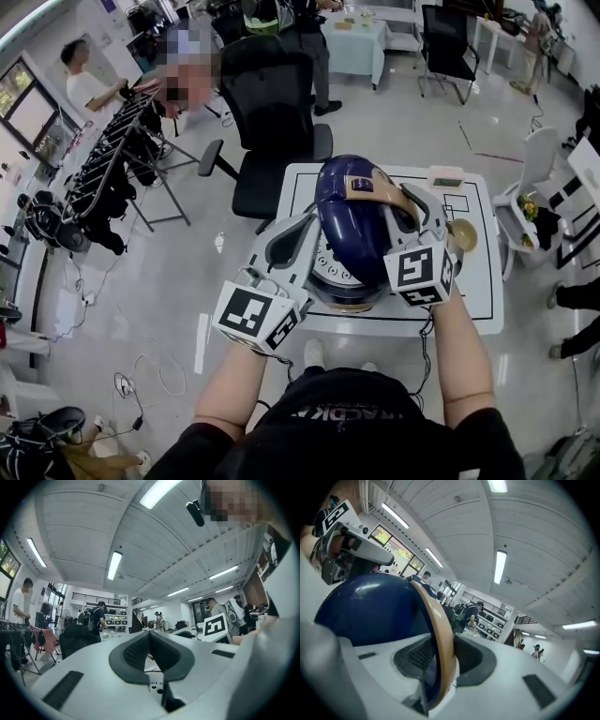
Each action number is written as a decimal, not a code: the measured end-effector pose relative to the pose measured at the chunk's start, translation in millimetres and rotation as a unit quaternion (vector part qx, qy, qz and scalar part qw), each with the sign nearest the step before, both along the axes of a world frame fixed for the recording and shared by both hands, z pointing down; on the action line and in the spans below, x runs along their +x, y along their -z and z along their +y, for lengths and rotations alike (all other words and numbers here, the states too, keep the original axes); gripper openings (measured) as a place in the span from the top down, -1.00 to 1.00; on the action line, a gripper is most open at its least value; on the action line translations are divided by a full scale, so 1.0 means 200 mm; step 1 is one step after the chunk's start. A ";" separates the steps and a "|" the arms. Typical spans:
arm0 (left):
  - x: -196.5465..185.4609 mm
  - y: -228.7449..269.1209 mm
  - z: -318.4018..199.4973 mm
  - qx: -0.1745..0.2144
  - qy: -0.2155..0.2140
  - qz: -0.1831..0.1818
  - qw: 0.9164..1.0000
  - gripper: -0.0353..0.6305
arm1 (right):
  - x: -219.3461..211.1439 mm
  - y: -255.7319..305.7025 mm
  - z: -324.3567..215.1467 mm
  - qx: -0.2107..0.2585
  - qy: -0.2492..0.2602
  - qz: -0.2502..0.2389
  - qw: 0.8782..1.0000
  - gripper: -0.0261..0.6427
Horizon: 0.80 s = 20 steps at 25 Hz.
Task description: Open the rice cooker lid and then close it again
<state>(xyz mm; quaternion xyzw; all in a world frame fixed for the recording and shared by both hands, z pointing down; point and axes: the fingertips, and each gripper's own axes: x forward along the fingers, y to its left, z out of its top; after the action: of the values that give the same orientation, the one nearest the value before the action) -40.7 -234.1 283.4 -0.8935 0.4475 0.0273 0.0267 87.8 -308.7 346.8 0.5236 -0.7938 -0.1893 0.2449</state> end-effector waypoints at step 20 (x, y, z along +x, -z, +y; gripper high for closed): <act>-0.07 -0.24 -0.32 -0.057 -0.084 -0.026 0.995 0.88 | -0.32 -0.20 -0.02 -0.020 -0.007 0.149 0.989 0.50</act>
<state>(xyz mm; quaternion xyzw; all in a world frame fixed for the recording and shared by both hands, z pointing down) -55.1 -298.1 332.0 -0.9283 0.3712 -0.0191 -0.0150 23.9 -312.0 386.7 0.4902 -0.7484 -0.2475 0.3720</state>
